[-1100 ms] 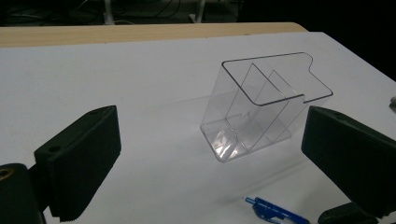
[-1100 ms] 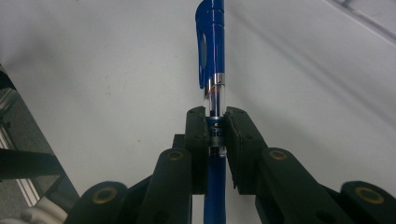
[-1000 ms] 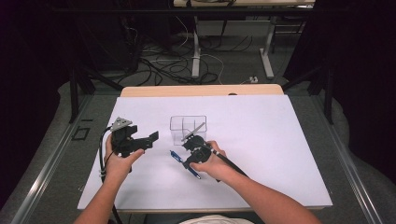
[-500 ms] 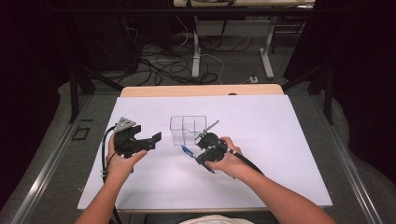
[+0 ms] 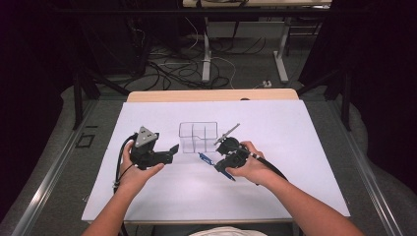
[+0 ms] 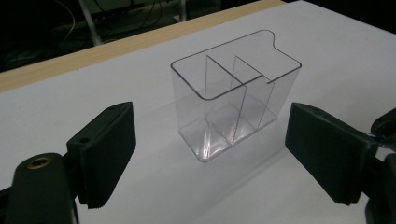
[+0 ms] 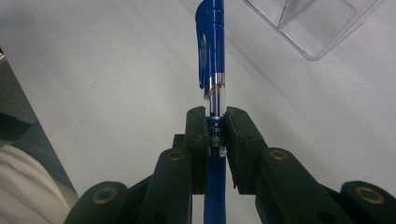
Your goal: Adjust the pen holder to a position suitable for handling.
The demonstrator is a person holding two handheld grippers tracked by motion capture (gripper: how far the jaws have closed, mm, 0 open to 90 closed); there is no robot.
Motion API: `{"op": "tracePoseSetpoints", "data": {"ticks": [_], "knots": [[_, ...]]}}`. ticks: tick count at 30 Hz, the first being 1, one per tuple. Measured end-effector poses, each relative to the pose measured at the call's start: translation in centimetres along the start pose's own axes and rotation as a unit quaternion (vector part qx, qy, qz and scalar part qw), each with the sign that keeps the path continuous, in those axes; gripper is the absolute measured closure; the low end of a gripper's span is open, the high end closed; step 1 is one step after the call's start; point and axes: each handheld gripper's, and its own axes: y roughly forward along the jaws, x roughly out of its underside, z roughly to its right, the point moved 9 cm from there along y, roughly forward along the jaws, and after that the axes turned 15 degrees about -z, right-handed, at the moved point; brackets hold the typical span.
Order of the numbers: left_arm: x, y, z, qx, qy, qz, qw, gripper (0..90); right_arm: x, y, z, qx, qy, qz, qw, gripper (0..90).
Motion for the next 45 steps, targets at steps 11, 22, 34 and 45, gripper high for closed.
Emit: {"op": "tracePoseSetpoints", "data": {"ticks": [11, 22, 34, 45], "knots": [[-0.1, 0.5, 2.4, -0.014, 0.077, -0.010, 0.9968, 22.6, 0.1, -0.3, 0.0, -0.015, -0.010, -0.013, 0.9997, 79.6], [0.0, 0.8, 3.8, -0.026, 0.123, -0.013, 0.9920, 24.4, 0.0, -0.7, 0.4, -0.016, -0.010, -0.016, 0.9997, 79.6], [0.0, 1.0, 4.9, -0.032, 0.156, -0.012, 0.9871, 24.6, 0.0, -0.9, 0.5, -0.016, -0.015, -0.020, 0.9996, 79.6], [-0.2, 1.2, 6.5, -0.045, 0.226, -0.007, 0.9729, 26.3, 0.1, -1.0, 0.7, -0.019, -0.019, -0.023, 0.9994, 79.6]]}}
